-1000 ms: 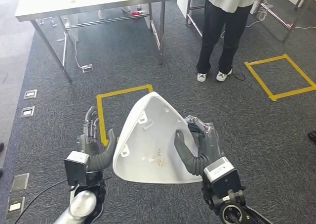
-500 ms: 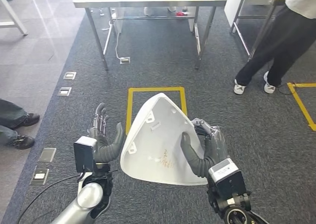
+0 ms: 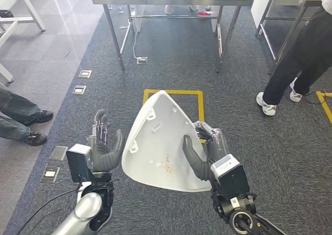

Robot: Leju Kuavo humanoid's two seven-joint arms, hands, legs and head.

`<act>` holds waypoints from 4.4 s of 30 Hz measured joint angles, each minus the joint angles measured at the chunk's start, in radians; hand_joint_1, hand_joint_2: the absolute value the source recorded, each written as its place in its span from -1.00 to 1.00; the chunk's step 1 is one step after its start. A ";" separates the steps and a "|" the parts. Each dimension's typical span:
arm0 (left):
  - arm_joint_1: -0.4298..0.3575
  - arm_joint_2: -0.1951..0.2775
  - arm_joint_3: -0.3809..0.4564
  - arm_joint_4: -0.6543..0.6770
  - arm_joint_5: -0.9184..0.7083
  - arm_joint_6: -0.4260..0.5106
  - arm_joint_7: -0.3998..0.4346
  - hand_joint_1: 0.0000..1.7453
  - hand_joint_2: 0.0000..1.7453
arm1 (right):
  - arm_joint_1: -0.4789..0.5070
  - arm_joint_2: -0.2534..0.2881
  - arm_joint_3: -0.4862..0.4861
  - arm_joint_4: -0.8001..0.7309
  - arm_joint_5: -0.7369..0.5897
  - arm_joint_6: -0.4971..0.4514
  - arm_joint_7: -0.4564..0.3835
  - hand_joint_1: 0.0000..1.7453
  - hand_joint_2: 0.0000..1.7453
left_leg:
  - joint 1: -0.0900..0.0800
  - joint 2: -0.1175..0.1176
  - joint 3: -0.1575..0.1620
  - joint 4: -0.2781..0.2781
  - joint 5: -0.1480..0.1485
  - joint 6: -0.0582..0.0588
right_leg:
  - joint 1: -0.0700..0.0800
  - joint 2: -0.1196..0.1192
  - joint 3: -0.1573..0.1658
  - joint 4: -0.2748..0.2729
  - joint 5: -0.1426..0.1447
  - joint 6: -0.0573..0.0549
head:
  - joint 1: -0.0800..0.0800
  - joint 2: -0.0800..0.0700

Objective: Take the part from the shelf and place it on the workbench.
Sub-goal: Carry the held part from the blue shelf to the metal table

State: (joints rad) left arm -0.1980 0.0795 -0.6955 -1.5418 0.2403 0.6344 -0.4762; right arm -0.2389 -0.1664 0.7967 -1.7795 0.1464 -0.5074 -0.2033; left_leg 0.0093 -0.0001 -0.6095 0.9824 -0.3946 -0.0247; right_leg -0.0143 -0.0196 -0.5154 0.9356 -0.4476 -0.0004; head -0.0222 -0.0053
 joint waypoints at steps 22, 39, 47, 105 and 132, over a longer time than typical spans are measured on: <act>-0.002 0.014 -0.023 -0.002 -0.069 0.002 -0.007 -1.00 1.00 | 0.008 0.000 -0.004 0.000 0.000 0.004 -0.003 1.00 1.00 | -0.009 -0.004 0.067 -0.055 -0.035 0.069 | -0.009 0.012 -0.081 0.194 -0.088 0.049 | 0.046 0.000; 0.002 0.015 -0.024 -0.005 -0.067 0.001 -0.006 -1.00 1.00 | 0.034 0.001 -0.009 0.000 0.002 0.008 -0.008 1.00 1.00 | 0.000 -0.008 -0.096 0.254 -0.131 -0.006 | -0.005 0.022 0.019 -0.014 -0.009 -0.009 | 0.019 0.000; 0.006 0.017 -0.025 -0.005 -0.067 0.001 -0.006 -1.00 1.00 | 0.034 0.003 -0.009 0.000 0.002 0.011 -0.007 1.00 1.00 | -0.014 -0.005 -0.081 -0.033 0.075 0.030 | 0.006 0.027 0.152 -0.023 -0.123 0.008 | -0.009 0.000; 0.004 0.017 -0.050 -0.016 -0.088 -0.031 0.007 -1.00 1.00 | 0.043 0.006 -0.031 -0.021 0.004 -0.018 0.000 1.00 1.00 | -0.020 -0.010 -0.103 0.096 -0.132 0.034 | 0.028 0.049 0.090 0.001 -0.066 -0.037 | 0.011 0.000; -0.010 -0.009 -0.051 0.005 -0.090 -0.079 -0.024 -1.00 1.00 | 0.051 -0.018 -0.124 -0.053 0.040 -0.081 0.011 1.00 1.00 | -0.001 -0.010 -0.010 0.274 -0.256 0.009 | 0.005 0.034 -0.027 0.035 -0.004 -0.020 | 0.019 0.000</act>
State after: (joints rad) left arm -0.2076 0.0704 -0.7465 -1.5370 0.1498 0.5558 -0.4998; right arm -0.1882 -0.1847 0.6728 -1.8320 0.1867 -0.5888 -0.1925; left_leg 0.0081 -0.0101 -0.6193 1.2565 -0.6502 -0.0157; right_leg -0.0095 0.0142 -0.5422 0.9702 -0.4511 -0.0202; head -0.0028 -0.0055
